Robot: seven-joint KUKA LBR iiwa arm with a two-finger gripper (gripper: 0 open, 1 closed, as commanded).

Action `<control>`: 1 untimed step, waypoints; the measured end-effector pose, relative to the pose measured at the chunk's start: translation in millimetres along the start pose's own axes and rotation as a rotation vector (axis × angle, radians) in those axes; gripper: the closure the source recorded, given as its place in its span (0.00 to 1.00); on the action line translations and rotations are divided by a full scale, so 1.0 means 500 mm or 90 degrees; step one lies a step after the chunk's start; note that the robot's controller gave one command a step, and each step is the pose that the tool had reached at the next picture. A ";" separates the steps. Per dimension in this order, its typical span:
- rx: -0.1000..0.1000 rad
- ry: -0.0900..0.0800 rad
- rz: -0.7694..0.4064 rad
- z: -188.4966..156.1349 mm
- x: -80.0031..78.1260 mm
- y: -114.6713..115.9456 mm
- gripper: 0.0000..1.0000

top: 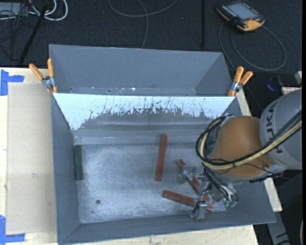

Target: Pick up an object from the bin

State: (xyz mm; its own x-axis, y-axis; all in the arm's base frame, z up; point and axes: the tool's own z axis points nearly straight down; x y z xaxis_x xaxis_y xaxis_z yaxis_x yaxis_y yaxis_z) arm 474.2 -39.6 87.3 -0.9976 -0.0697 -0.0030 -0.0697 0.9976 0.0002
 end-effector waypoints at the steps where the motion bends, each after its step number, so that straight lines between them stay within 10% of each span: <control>1: 0.000 0.003 0.135 -0.049 0.007 0.007 0.00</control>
Offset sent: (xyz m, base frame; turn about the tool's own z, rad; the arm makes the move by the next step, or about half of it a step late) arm -0.0043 0.0052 -0.0173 0.0978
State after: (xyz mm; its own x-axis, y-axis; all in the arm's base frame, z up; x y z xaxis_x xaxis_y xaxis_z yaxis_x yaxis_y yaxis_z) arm 470.3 -36.1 111.9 -0.9898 0.1422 0.0012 0.1422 0.9898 0.0003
